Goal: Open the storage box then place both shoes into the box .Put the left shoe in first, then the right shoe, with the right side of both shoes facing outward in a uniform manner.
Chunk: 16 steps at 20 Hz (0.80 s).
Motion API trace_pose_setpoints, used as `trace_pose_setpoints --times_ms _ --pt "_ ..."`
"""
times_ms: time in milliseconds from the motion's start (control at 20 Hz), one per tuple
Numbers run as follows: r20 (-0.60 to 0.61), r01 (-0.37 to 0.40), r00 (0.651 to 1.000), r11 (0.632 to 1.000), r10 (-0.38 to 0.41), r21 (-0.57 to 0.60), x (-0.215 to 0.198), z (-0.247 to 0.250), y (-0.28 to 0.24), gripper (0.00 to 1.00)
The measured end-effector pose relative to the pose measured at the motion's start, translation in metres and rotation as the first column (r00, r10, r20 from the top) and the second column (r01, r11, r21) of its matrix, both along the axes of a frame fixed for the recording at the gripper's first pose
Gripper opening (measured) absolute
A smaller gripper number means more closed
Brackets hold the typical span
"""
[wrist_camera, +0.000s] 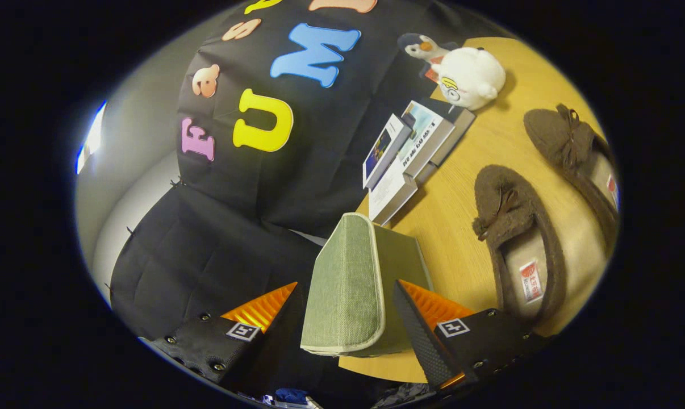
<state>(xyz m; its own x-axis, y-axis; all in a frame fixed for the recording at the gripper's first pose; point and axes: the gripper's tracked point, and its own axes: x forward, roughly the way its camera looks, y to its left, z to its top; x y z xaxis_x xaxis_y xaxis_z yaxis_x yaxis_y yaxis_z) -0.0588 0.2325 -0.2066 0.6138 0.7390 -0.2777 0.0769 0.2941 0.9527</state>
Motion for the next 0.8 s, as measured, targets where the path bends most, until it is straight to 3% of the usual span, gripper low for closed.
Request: trace_pose_setpoints --times_ms 200,800 --pt "-0.090 0.002 0.996 0.992 0.009 0.124 -0.008 -0.008 0.016 0.97" --pt "-0.288 0.035 0.955 0.940 0.068 0.340 -0.019 -0.025 0.054 0.95"
